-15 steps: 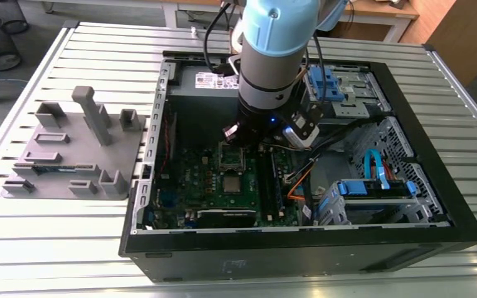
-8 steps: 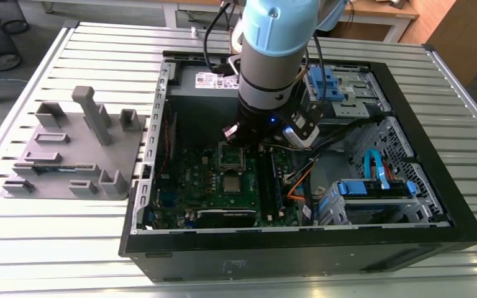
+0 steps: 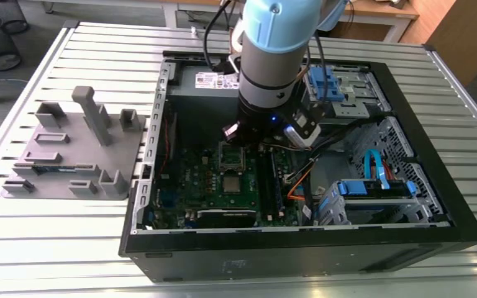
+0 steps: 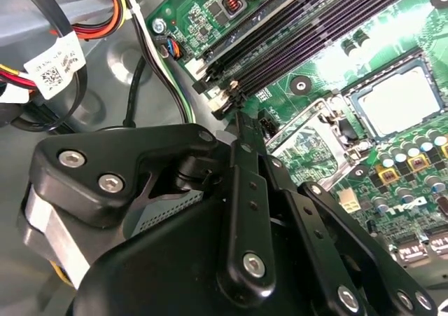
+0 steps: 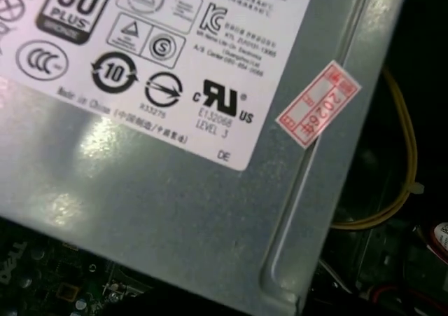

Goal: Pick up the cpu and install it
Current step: 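Close the cpu cover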

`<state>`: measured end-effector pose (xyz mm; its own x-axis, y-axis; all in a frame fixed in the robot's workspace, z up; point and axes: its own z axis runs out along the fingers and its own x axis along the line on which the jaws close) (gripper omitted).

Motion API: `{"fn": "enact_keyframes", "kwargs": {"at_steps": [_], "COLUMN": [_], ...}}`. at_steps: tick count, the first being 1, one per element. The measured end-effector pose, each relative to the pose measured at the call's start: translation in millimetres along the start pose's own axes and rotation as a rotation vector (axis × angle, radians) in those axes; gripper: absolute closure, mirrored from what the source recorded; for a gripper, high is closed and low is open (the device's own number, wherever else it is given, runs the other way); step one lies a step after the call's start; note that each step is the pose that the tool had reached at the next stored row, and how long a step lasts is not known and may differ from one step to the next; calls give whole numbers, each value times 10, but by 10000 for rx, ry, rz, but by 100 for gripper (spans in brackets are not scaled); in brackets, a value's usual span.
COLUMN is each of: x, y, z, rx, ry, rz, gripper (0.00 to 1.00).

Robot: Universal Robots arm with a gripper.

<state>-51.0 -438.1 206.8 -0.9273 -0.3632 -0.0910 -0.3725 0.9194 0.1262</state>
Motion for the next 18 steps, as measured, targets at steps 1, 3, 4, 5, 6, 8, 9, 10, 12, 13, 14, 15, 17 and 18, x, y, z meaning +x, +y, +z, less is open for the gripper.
{"fn": "enact_keyframes", "kwargs": {"at_steps": [1, 3, 4, 5, 6, 8, 9, 10, 12, 13, 14, 15, 17, 18], "x": [1, 4, 6, 7, 9, 11, 13, 14, 16, 16, 16, 16, 15, 14], "y": [-4, -13, -17, -22, -27, -35, -39, -44, -48, -48, -48, -48, -47, -46], "z": [-8, -27, -38, -48, -59, -78, -85, -90, -91, -91, -91, -91, -103, -116], "rx": [1, 2, 2, 2, 3, 2, 1, 2, -6, -7, -7, -8, -8, -13], "ry": [0, 1, 2, 2, 3, 1, 1, 1, -2, -2, -2, -3, -2, -4], "rz": [0, 0, 0, 1, 1, 0, 1, 1, 1, 2, 1, 1, 1, 1], "gripper": [89, 89, 89, 89, 89, 89, 89, 89, 89, 89, 89, 89, 89, 89]}}
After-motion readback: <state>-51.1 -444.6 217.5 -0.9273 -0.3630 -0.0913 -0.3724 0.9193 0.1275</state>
